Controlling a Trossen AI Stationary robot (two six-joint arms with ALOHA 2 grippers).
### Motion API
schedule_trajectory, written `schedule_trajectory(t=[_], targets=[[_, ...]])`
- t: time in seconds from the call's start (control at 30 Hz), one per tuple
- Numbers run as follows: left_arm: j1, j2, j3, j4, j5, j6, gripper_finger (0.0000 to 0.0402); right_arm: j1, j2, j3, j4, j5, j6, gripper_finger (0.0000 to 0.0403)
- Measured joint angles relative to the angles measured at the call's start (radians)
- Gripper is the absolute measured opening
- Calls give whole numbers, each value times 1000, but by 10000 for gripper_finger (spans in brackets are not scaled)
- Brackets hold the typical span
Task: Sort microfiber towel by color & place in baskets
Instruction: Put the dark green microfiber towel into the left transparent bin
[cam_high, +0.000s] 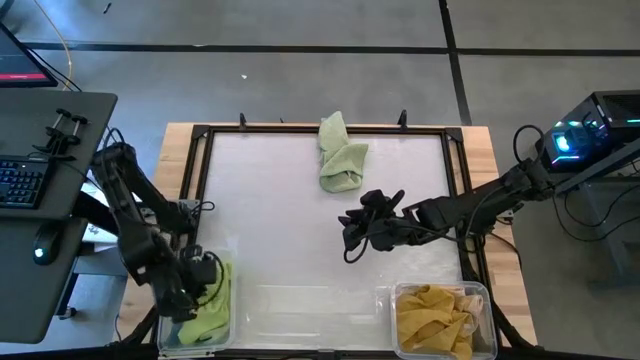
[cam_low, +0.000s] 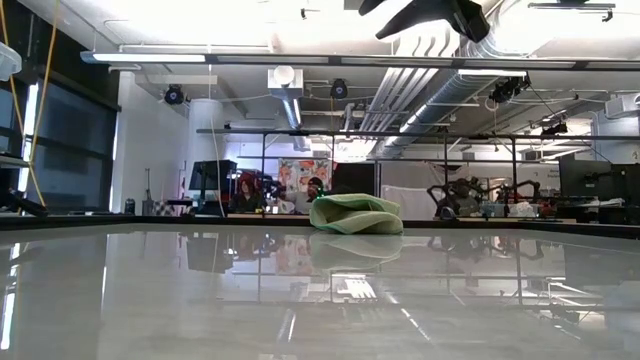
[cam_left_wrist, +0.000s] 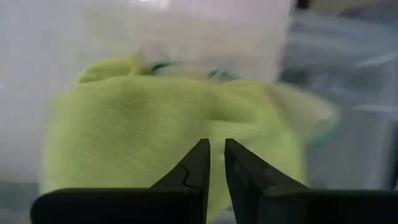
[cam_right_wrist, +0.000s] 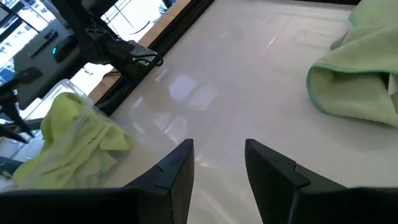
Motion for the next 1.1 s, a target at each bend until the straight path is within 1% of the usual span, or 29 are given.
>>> schedule_trajectory(t=[0.1,0.2,0.27,0.33,0.5,0.63,0.7,0.73,0.8,0.9,1.0,1.1], targets=[[0,-23,51,1,-44,-57,35,-8,0,0,1,-10,6,139],[-1,-42,97,4,-132,-125,35,-21,3,0,5,-11,4,141],[0,-46,131,9,-203,-124,35,-34,8,0,21,-12,-40,147],[4,-49,156,17,-318,-96,35,-49,9,0,36,-12,-85,158],[38,-49,170,113,-671,39,35,-111,8,0,54,-21,-131,200],[110,-49,170,211,-884,141,35,-186,8,0,14,-50,-133,235],[158,-49,170,247,-962,197,35,-233,8,0,-23,-66,-135,248],[187,-49,170,257,-981,220,35,-258,8,0,-43,-80,-145,253],[255,-49,170,274,-985,251,35,-310,8,0,-86,-113,-169,261],[358,-50,170,305,-968,263,35,-384,8,0,-131,-155,-275,268],[464,-50,170,327,-899,300,35,-450,14,0,-149,-153,-407,271],[567,-50,170,363,-815,404,35,-525,44,1,-141,-175,-529,271]])
